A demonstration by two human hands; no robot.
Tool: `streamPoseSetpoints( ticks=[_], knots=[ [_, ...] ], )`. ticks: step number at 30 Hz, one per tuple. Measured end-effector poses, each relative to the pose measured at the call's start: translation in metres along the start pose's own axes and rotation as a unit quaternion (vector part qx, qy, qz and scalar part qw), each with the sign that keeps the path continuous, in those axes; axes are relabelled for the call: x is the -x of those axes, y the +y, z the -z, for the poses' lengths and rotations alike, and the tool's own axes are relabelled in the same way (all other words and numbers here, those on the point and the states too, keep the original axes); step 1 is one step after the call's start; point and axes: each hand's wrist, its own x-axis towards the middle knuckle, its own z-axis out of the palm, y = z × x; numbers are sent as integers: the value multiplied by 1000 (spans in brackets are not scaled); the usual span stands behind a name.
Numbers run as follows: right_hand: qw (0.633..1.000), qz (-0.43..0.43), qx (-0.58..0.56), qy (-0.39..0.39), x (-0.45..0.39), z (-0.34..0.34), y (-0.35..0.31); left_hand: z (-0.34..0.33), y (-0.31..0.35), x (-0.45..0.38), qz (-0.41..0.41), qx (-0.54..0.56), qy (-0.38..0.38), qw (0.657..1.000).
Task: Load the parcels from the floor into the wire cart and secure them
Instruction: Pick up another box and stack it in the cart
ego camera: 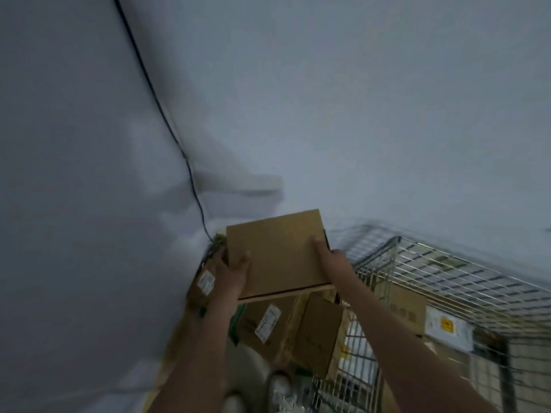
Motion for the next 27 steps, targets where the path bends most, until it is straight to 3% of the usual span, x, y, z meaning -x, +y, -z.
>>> streamPoseSetpoints(
  ticks=[6, 11, 18, 27],
  knots=[
    [997, 41, -51, 31, 127, 40, -15, 38, 49, 108, -83, -13, -21, 996],
    [989, 58, -91, 102, 205, 66, 20, 40, 51, 177, -146, -61, -68, 985],
    [975, 13, -139, 173, 279, 114, 102, -10, 20, 253, -158, -120, -159, 967],
    [969, 4, -162, 187, 306, 201, 178, -98, 1, 332, -213, -172, -164, 948]
  ],
)
